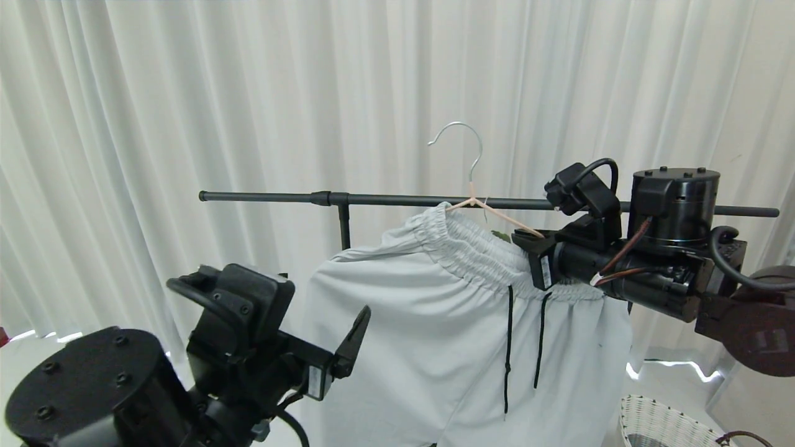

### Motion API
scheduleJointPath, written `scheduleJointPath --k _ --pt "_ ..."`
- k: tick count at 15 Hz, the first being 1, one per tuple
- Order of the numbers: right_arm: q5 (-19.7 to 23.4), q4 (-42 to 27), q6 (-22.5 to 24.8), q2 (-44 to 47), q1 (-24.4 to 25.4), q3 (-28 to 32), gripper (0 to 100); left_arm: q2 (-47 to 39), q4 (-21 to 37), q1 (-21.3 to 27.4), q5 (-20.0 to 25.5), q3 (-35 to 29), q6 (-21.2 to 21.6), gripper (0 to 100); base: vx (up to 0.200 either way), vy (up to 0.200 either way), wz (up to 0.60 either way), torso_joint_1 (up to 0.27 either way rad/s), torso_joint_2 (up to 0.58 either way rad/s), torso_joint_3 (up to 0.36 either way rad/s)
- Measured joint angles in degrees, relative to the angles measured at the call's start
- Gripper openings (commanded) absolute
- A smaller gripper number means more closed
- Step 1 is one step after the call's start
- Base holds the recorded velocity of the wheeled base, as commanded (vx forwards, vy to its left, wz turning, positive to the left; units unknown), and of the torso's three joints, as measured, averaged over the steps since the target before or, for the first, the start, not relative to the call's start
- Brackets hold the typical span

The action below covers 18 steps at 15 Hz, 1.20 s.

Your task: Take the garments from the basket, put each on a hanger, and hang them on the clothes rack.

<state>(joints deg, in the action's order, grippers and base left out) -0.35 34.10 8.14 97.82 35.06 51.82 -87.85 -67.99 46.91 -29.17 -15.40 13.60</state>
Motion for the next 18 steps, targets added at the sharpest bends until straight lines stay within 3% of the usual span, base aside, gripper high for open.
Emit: scheduleJointPath --k 3,5,7,9,18 --pt "-0.7 0.0 0.3 -1.9 -0.3 -0.7 0 4.1 0.0 -2.8 0.5 8.0 -5.4 100 0.000 0.000 0.00 0.000 0.00 0.000" --pt "-0.7 -0.2 0.5 -3.6 -0.4 -0.9 0 5.6 0.0 -7.4 2.4 10.2 -7.2 100 0.000 0.000 0.00 0.000 0.00 0.000" --pt "-0.6 -0.4 1.4 -5.5 -0.5 -1.8 0 5.4 0.0 -13.1 9.9 11.0 -10.3 100 0.000 0.000 0.00 0.000 0.00 0.000" --pt "-0.5 -0.4 2.1 -7.2 -0.9 -3.0 0 4.1 0.0 -15.5 13.3 11.1 -12.0 100 0.000 0.000 0.00 0.000 0.00 0.000" --pt "2.1 1.2 3.7 -10.7 -0.8 -7.8 0 0.7 -0.1 -15.5 13.5 12.1 -14.2 100 0.000 0.000 0.00 0.000 0.00 0.000"
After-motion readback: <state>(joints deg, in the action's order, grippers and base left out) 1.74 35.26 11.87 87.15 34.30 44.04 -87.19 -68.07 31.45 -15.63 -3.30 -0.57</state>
